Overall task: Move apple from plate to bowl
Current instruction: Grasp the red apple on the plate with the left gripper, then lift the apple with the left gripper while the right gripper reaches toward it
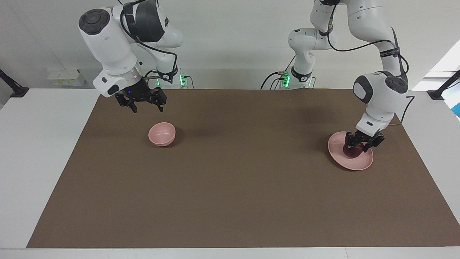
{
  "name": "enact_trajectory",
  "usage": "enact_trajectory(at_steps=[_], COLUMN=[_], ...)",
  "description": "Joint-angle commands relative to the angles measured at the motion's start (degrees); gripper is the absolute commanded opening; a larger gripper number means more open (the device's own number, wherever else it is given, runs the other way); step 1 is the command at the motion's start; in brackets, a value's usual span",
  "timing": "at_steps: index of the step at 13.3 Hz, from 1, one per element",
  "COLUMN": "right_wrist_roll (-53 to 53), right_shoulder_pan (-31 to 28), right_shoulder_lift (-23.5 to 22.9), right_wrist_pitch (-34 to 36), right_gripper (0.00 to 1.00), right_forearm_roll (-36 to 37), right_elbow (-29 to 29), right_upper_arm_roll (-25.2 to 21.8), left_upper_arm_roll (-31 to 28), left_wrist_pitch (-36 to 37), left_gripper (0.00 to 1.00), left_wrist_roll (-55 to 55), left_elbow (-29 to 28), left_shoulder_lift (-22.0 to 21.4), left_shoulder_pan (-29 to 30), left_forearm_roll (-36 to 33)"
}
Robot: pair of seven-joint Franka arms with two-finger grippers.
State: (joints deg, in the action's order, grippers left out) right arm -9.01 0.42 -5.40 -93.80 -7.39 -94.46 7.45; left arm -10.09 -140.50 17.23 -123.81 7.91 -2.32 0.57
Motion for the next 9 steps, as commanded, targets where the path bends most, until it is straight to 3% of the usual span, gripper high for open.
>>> enact_trajectory(at_steps=[1, 9], right_wrist_roll=[-4.24, -23.05], right_shoulder_pan=[1.07, 6.78], right_shoulder_lift=[-1.89, -6.03], right_wrist_pitch=[-1.21, -6.21], right_gripper=[1.00, 1.00], right_forearm_roll=[-4.80, -20.10], right_elbow=[-0.20, -0.29], right_upper_arm_roll=[0.02, 0.02], left_upper_arm_roll=[0.16, 0.34], left_wrist_pitch=[-0.83, 1.35], left_gripper=[0.00, 0.00], left_wrist_roll=[1.32, 1.14], left_elbow=[-1.09, 1.45], left_shoulder_lift=[-0.62, -0.88], left_shoulder_pan=[0.56, -0.32], left_forearm_roll=[-0.13, -0.13])
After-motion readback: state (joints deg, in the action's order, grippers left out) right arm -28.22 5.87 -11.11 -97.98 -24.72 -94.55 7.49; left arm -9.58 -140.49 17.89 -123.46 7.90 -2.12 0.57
